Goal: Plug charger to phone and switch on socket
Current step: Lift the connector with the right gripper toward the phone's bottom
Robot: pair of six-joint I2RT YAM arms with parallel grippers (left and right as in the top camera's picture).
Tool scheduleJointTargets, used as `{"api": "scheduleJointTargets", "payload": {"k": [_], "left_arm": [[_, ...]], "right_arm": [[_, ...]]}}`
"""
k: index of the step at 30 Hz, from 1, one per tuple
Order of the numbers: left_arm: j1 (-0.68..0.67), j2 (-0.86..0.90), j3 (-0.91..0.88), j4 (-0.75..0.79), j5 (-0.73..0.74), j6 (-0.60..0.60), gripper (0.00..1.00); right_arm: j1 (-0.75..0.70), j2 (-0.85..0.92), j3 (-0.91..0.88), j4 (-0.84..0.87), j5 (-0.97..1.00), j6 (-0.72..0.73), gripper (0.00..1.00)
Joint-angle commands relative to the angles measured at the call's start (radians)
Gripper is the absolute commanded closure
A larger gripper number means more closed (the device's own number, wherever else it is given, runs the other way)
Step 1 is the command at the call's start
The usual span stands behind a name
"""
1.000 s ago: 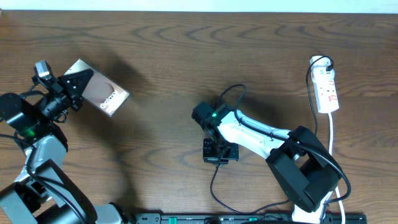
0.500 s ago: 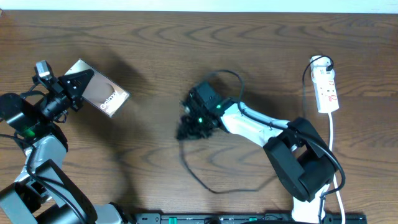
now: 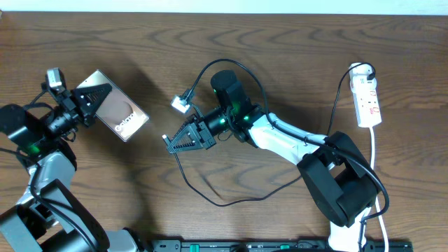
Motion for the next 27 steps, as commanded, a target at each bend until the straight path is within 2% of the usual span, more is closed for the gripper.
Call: {"api": "scheduleJointTargets", "payload": {"k": [1, 10, 16, 27], "left_arm": [[-0.04, -0.014, 0.007, 0.009, 0.03, 0.058, 0.92], [-0.128, -0.014, 0.007, 0.011, 0.029, 0.111, 0.92], [-0.148, -0.014, 0.007, 0.013, 0.029, 0.104, 0.93], [-0.213, -0.014, 0.007, 0.013, 0.029, 0.095, 0.93]], "right_arm": [[0.0, -0.006, 0.006, 0.004, -0.08, -0.029, 0.99], [0.0, -0.006, 0.006, 0.003, -0.093, -0.06, 0.99], [0.0, -0.003, 0.005, 0.001, -0.08, -0.064, 0.99], [0.0, -0.003, 0.004, -0.076, -0.079, -0.195, 0.99]]}}
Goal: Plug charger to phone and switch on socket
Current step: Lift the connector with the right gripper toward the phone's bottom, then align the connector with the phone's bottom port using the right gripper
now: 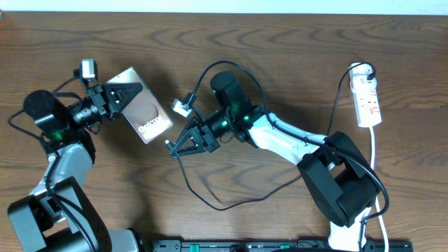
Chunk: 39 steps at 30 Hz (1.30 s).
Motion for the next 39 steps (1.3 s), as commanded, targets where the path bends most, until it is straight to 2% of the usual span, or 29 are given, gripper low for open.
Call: {"api": "scheduleJointTargets", "payload": {"k": [1, 13, 20, 36, 39], "left_arm": [[-0.025, -0.014, 0.007, 0.012, 0.024, 0.003, 0.92], [-0.057, -0.014, 0.007, 0.028, 0.024, 0.002, 0.93], [-0.058, -0.014, 0.007, 0.028, 0.024, 0.003, 0.93], [-0.058, -0.014, 0.007, 0.032, 0.024, 0.055, 0.93], [-0.058, -0.014, 0.007, 0.032, 0.024, 0.055, 0.93]], "right_arm": [[0.0, -0.003, 0.004, -0.002, -0.013, -0.067, 0.99], [0.0, -0.003, 0.003, -0.013, 0.009, -0.107, 0.99], [0.0, -0.003, 0.003, -0.131, 0.057, -0.206, 0.99], [0.0, -0.003, 0.003, -0.121, 0.056, -0.165, 0.99], [0.0, -0.003, 0.003, -0.077, 0.056, -0.117, 0.99]]}}
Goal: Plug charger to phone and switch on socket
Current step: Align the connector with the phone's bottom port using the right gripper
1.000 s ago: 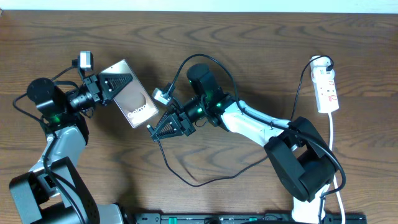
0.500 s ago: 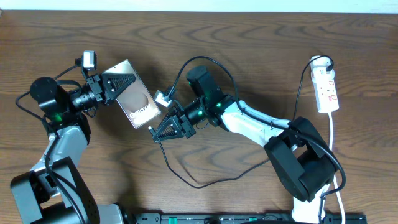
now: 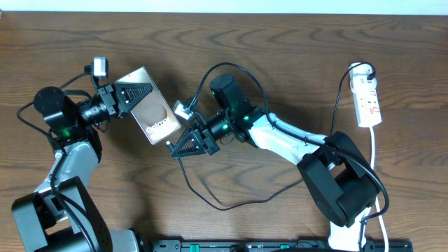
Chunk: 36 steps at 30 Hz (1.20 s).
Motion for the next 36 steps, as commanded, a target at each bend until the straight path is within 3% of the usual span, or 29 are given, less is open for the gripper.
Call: {"api": "scheduleJointTargets", "payload": {"k": [1, 10, 14, 36], "left_arm": [[-0.002, -0.014, 0.007, 0.01, 0.024, 0.019, 0.93], [-0.002, -0.014, 0.007, 0.009, 0.024, 0.019, 0.92], [-0.002, -0.014, 0.007, 0.009, 0.024, 0.019, 0.92], [-0.002, -0.014, 0.007, 0.009, 0.024, 0.046, 0.93]], "right_arm": [[0.0, -0.003, 0.003, 0.038, -0.008, 0.044, 0.99], [-0.006, -0.003, 0.003, 0.038, 0.011, 0.049, 0.99], [-0.006, -0.003, 0.003, 0.037, 0.069, 0.129, 0.99], [-0.018, -0.003, 0.003, 0.064, 0.019, 0.136, 0.99]]}}
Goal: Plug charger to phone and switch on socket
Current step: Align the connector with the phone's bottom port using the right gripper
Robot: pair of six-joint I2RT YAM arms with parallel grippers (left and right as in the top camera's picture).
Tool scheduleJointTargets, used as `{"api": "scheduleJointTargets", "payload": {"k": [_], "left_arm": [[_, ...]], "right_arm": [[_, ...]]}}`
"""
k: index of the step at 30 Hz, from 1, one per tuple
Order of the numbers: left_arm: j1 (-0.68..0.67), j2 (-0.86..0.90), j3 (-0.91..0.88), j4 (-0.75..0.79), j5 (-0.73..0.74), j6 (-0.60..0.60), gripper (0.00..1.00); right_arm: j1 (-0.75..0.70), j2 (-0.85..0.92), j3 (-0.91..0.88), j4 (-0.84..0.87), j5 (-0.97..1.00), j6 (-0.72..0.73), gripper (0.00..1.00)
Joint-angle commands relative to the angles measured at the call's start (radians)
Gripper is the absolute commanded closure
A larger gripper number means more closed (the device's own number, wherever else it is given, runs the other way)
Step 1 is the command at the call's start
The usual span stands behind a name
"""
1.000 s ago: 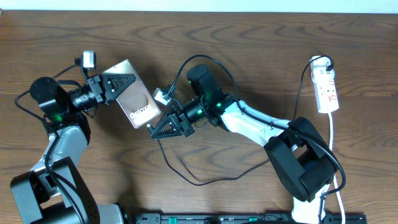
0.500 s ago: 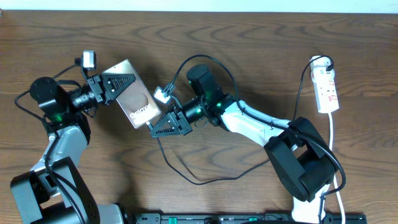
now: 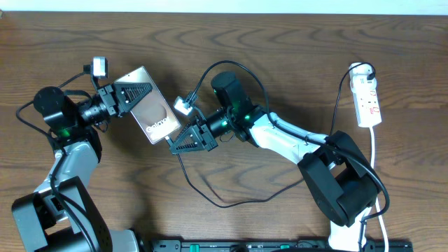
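Observation:
In the overhead view my left gripper (image 3: 133, 96) is shut on the top end of a rose-gold phone (image 3: 154, 115), held face up and slanting down to the right. My right gripper (image 3: 180, 142) is shut on the black charger cable (image 3: 210, 199) close to its plug, whose tip sits just below the phone's lower end; whether they touch is unclear. A white tag (image 3: 183, 106) hangs on the cable right beside the phone. The white power strip (image 3: 368, 101) lies at the far right with the charger's cord running to it.
The cable loops over the brown wooden table (image 3: 294, 42) in front of the right arm. A black rail (image 3: 280, 245) runs along the near edge. The right arm's base (image 3: 343, 189) stands at the lower right.
My right gripper has shifted slightly left and up with the plug, closer under the phone's lower end. The white tag sits a little higher. The left arm and phone have not moved.
My left gripper first held the phone at the far left, well away from the plug. It then held it nearer the middle, and later beside the white tag. My right gripper kept the plug end throughout, now just under the phone's lower end.

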Motion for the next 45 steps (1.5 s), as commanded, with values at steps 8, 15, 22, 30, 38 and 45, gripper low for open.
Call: {"api": "scheduleJointTargets", "payload": {"k": [8, 15, 22, 30, 38, 45], "left_arm": [[-0.002, -0.014, 0.007, 0.009, 0.028, -0.005, 0.92], [-0.002, -0.014, 0.007, 0.009, 0.028, -0.01, 0.93], [-0.002, -0.014, 0.007, 0.009, 0.028, -0.024, 0.93], [-0.002, -0.014, 0.007, 0.009, 0.027, -0.033, 0.93], [-0.002, -0.014, 0.007, 0.009, 0.028, -0.042, 0.92], [-0.002, -0.014, 0.007, 0.009, 0.028, -0.02, 0.93]], "right_arm": [[-0.018, -0.003, 0.003, 0.003, -0.013, -0.002, 0.99], [-0.027, -0.003, 0.003, 0.003, -0.013, -0.003, 0.99], [-0.026, -0.003, 0.003, -0.005, -0.002, -0.003, 0.99], [-0.025, -0.003, 0.003, -0.02, 0.013, -0.003, 0.99], [-0.019, -0.003, 0.003, -0.028, 0.023, -0.006, 0.99], [-0.019, -0.003, 0.003, -0.026, -0.008, -0.019, 0.99]]}}
